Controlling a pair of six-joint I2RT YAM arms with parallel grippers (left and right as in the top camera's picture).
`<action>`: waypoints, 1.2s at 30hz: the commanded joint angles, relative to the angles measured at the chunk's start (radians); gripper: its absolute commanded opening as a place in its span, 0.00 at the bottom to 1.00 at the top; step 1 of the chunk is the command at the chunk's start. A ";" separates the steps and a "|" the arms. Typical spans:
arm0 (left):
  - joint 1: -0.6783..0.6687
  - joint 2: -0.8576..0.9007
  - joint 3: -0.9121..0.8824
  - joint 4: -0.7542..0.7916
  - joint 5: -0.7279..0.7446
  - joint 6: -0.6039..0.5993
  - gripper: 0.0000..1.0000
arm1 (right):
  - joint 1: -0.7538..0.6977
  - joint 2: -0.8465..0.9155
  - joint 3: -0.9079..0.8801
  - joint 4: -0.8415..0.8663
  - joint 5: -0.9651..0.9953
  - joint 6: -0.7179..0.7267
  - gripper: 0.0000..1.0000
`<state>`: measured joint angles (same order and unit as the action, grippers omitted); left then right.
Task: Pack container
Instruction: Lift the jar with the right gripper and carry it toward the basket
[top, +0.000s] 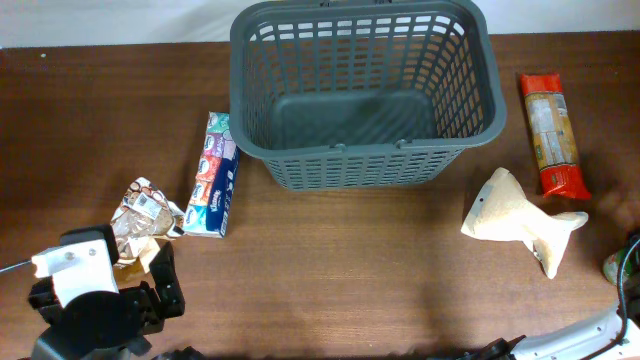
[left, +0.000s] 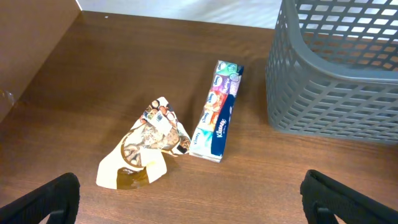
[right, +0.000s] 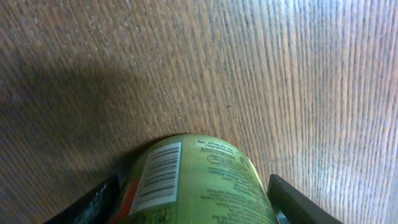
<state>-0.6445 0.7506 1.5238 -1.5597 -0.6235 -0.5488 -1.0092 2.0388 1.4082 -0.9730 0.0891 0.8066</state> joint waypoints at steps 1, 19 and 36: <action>0.004 -0.002 0.005 0.002 0.008 0.005 1.00 | 0.001 0.026 -0.004 -0.019 -0.001 -0.052 0.04; 0.004 -0.002 0.005 0.002 0.008 0.005 0.99 | 0.008 -0.234 0.403 -0.131 -0.494 -0.342 0.04; 0.004 -0.002 0.005 0.002 0.008 0.005 0.99 | 0.616 -0.602 0.496 0.097 -0.758 -0.587 0.04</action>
<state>-0.6445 0.7506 1.5238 -1.5597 -0.6235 -0.5488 -0.5190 1.4719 1.8832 -0.9127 -0.6270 0.3401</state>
